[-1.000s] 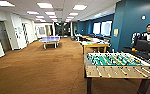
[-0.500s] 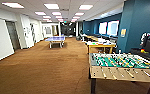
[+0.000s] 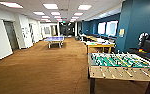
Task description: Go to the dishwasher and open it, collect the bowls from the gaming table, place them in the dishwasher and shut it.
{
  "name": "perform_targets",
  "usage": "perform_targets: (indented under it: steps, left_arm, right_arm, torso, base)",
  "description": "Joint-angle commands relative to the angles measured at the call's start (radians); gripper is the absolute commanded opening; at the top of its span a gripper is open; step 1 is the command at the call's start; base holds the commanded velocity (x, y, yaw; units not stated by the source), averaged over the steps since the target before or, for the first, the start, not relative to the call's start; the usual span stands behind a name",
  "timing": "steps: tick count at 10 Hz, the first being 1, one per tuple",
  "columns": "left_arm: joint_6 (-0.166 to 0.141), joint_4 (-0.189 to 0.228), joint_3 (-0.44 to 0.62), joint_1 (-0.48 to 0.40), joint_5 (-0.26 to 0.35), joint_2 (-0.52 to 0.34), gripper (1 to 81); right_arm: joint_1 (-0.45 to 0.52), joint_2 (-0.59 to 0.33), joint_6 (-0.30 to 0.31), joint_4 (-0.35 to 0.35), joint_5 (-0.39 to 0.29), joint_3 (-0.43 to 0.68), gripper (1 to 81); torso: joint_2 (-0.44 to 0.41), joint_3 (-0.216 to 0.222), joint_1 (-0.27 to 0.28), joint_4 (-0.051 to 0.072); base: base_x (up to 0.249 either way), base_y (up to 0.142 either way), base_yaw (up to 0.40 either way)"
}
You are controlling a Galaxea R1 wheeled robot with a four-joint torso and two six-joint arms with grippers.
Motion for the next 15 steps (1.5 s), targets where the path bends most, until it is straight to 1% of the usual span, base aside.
perform_targets:
  steps: [1, 15]
  left_arm:
    - [0.001, -0.006, -0.002, -0.061, 0.044, -0.006, 81.1]
    - [0.0, -0.003, -0.002, -0.061, 0.044, -0.006, 81.1]
  right_arm:
    - [0.051, -0.003, -0.003, -0.001, -0.043, 0.002, 81.1]
    - [0.048, 0.006, -0.003, -0.001, -0.043, 0.001, 81.1]
  torso:
    - [0.0, 0.0, 0.0, 0.0]
    - [0.0, 0.0, 0.0, 0.0]
  base:
    - [0.0, 0.0, 0.0]
    - [0.0, 0.0, 0.0]
